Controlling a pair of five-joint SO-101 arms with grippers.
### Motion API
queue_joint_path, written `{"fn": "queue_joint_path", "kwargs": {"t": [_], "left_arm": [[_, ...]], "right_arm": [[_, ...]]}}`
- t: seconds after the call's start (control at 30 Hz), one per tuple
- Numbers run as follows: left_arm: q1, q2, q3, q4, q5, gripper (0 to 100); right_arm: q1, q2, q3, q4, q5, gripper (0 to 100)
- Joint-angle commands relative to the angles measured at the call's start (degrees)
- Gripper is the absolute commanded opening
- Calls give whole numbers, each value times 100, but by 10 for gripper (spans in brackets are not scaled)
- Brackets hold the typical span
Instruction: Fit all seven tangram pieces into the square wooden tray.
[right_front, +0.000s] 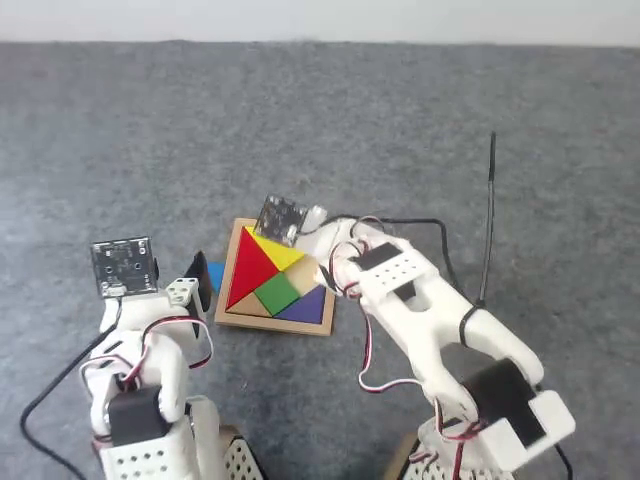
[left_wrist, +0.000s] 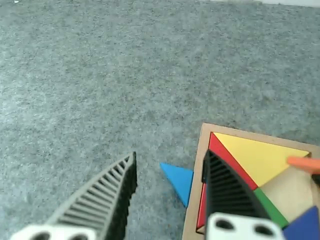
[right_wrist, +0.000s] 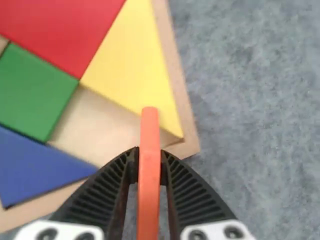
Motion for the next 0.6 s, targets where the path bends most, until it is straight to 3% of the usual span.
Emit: {"fn": "queue_joint_path", "kwargs": {"t": [0.0, 0.23, 0.57], "left_arm": [[-18, -44, -66, 26, 0, 206], [-18, -44, -66, 26, 0, 206], [-18, -53, -75, 70, 0, 206]], "right_arm": [[171, -57, -510, -119, -448, 7], [154, 101, -818, -119, -1486, 7], [-40, 690, -809, -57, -1705, 16]]}}
